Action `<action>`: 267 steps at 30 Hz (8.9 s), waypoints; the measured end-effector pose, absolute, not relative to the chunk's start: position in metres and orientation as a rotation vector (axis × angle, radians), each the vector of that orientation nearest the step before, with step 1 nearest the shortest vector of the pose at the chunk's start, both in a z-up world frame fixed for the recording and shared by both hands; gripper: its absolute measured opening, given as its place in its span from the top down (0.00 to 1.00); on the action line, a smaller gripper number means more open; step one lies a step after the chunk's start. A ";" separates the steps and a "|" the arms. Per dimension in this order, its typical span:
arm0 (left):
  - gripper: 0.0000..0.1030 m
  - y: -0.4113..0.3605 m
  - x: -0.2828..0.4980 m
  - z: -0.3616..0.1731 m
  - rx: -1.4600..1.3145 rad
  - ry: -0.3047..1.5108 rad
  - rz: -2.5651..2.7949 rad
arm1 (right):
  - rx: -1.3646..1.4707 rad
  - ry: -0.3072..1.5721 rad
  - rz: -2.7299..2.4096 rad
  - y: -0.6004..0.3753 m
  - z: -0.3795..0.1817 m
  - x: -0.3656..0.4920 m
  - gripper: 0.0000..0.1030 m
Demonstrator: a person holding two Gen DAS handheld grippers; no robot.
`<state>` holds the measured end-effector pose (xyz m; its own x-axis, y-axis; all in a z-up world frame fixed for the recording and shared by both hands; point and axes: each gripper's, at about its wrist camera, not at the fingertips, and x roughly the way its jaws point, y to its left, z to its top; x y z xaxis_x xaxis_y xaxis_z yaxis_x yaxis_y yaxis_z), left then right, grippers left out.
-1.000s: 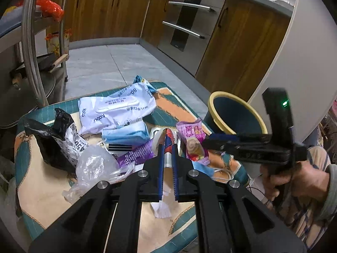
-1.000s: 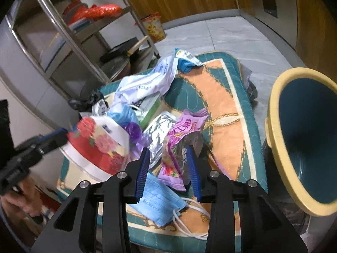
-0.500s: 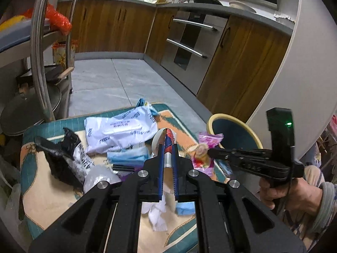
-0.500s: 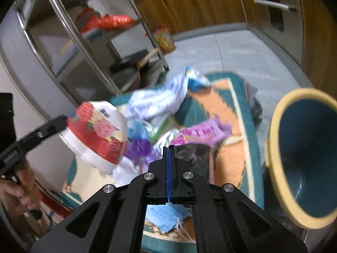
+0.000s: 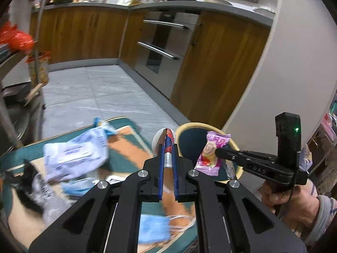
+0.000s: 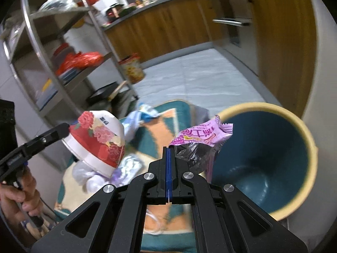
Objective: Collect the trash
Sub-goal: 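Carry the pink wrapper into the teal bin and open the right gripper, then move the right gripper back over the trash pile, then grasp the white tissue with the left gripper while the right gripper grasps the blue mask, then carry the tissue and mask over the bin with both grippers, then open both grippers to drop the tissue and mask into the bin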
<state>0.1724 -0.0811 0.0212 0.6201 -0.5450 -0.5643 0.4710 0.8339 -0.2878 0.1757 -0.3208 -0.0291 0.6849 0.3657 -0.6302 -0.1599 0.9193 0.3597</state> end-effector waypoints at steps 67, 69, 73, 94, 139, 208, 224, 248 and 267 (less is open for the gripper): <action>0.24 -0.055 0.166 -0.026 -0.081 0.814 -0.284 | 0.245 0.897 0.347 -0.295 -0.059 0.161 0.36; 0.24 -0.039 0.160 -0.028 -0.094 0.821 -0.254 | 0.234 0.900 0.367 -0.285 -0.059 0.161 0.36; 0.24 -0.014 0.150 -0.033 -0.112 0.838 -0.213 | 0.208 0.908 0.405 -0.266 -0.058 0.162 0.36; 0.50 -0.013 0.156 -0.112 -0.039 1.086 -0.158 | 0.032 0.964 0.555 -0.201 -0.071 0.134 0.36; 0.87 0.014 0.121 -0.051 -0.146 0.959 -0.257 | -0.136 0.953 0.601 -0.151 -0.087 0.130 0.93; 0.87 -0.211 0.212 -0.046 -0.075 0.860 -0.636 | 0.370 0.785 0.108 -0.388 -0.070 0.140 0.93; 0.86 -0.254 0.233 -0.078 -0.035 0.917 -0.663 | 0.364 0.847 0.091 -0.383 -0.084 0.154 0.92; 0.41 -0.206 0.226 -0.058 -0.095 0.873 -0.578 | 0.366 0.841 0.112 -0.374 -0.081 0.152 0.58; 0.25 -0.069 0.188 -0.021 -0.142 0.794 -0.340 | 0.364 0.825 0.250 -0.317 -0.062 0.164 0.42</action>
<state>0.1879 -0.0690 -0.0214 0.6503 -0.3509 -0.6738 0.2450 0.9364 -0.2511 0.1638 -0.3174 -0.0617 0.6549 0.3545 -0.6674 -0.0758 0.9095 0.4087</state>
